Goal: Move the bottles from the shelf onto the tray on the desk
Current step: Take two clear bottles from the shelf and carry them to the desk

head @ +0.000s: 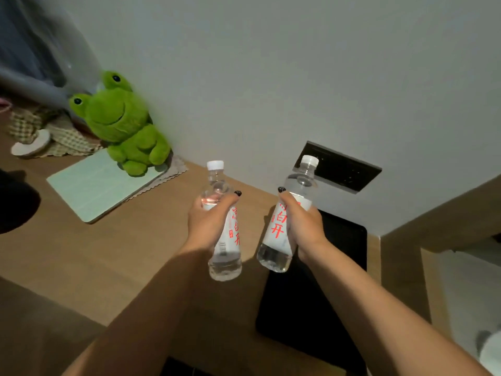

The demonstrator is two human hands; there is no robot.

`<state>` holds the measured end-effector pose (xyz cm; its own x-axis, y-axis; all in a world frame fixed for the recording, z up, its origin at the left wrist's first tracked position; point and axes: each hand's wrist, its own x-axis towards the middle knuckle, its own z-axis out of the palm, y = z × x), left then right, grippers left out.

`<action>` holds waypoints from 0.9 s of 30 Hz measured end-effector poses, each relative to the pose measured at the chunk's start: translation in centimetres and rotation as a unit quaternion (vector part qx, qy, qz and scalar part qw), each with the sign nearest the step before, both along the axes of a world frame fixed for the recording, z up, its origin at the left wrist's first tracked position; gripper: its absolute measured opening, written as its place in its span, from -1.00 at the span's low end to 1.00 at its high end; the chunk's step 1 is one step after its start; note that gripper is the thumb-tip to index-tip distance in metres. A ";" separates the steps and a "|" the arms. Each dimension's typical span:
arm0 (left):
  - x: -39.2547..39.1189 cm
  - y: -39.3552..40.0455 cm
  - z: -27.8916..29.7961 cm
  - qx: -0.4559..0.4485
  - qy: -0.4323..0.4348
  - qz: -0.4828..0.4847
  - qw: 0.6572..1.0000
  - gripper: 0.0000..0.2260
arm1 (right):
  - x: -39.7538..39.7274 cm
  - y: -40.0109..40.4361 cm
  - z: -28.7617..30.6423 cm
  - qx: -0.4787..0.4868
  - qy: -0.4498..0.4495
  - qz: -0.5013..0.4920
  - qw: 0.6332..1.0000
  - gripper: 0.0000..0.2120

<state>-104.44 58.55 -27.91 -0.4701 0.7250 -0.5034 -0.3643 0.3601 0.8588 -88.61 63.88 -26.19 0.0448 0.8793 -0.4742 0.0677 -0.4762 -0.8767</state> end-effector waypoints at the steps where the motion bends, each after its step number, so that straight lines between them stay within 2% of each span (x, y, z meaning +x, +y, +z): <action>1: -0.5 0.7 0.0 0.003 0.007 -0.008 1.000 -0.62 | -1.0 0.7 -0.3 0.007 -0.003 -0.009 1.000 -0.63; 3: -1.3 2.0 0.0 0.018 0.024 -0.022 0.999 -0.60 | -2.5 2.1 -0.7 0.027 -0.031 -0.014 0.999 -0.64; 7: -2.5 4.6 0.1 0.046 0.083 -0.052 0.994 -0.54 | -4.1 4.2 -1.4 0.041 -0.124 -0.008 0.991 -0.41; 10: -3.5 5.9 -0.1 0.055 0.129 -0.098 0.985 -0.46 | -4.5 5.1 -2.0 0.061 -0.192 0.008 0.980 -0.37; 12: -3.9 6.5 -0.5 0.062 0.147 -0.129 0.979 -0.49 | -4.4 5.4 -2.7 0.060 -0.219 0.012 0.974 -0.37; 17: -4.9 6.9 -2.4 0.071 0.190 -0.198 0.959 -0.48 | -4.0 5.1 -4.7 0.067 -0.232 0.032 0.970 -0.37; 22: -5.3 6.9 -4.2 0.052 0.176 -0.213 0.960 -0.42 | -3.4 4.2 -6.3 0.087 -0.222 0.058 0.969 -0.35; 27: -4.9 6.8 -4.3 0.074 0.237 -0.239 0.939 -0.47 | -2.7 3.8 -7.5 0.095 -0.210 0.070 0.971 -0.50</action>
<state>-109.34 65.34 -32.22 -0.2198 0.9554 -0.1975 0.2436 0.2498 0.9372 -91.30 67.68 -33.68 0.0717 0.9606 -0.2684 0.4904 -0.2683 -0.8292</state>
